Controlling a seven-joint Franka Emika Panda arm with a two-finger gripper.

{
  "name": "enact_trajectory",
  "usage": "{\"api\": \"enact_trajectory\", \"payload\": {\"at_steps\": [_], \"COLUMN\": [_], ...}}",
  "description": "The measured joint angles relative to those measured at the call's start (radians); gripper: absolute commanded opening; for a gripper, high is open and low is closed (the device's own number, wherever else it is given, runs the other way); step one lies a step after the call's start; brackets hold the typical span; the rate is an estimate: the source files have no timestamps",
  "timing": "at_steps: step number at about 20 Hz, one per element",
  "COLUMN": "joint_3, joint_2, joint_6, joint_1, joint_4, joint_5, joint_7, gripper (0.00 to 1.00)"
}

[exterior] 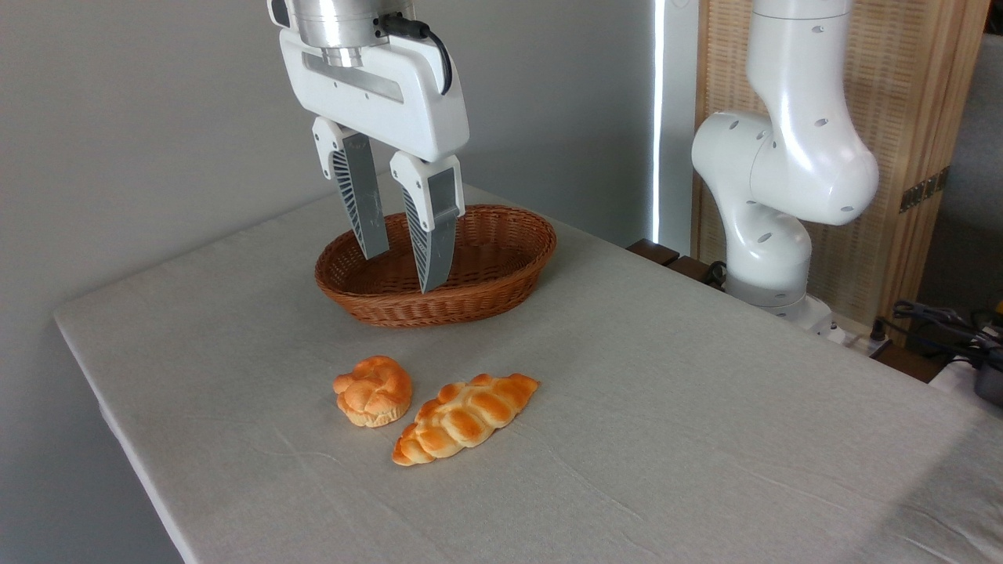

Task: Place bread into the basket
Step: 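Move the open gripper from the basket down over the round bread roll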

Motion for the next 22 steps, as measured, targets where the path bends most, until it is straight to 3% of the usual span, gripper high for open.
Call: {"api": "enact_trajectory", "payload": {"at_steps": [5,16,20,22], "joint_3": [-0.009,-0.010,-0.011,-0.013], "joint_2": [-0.005,-0.009,-0.018,-0.036], "joint_6": [0.084,0.092,0.115,0.196], "joint_1": [-0.013,-0.014,-0.036,-0.063], "joint_4": [-0.038,-0.058,-0.152,-0.226], "joint_5": [0.000,0.000,0.000,0.000], "joint_7": [0.001,0.001,0.002,0.002], "gripper": [1.00,1.00,1.00,1.00]}}
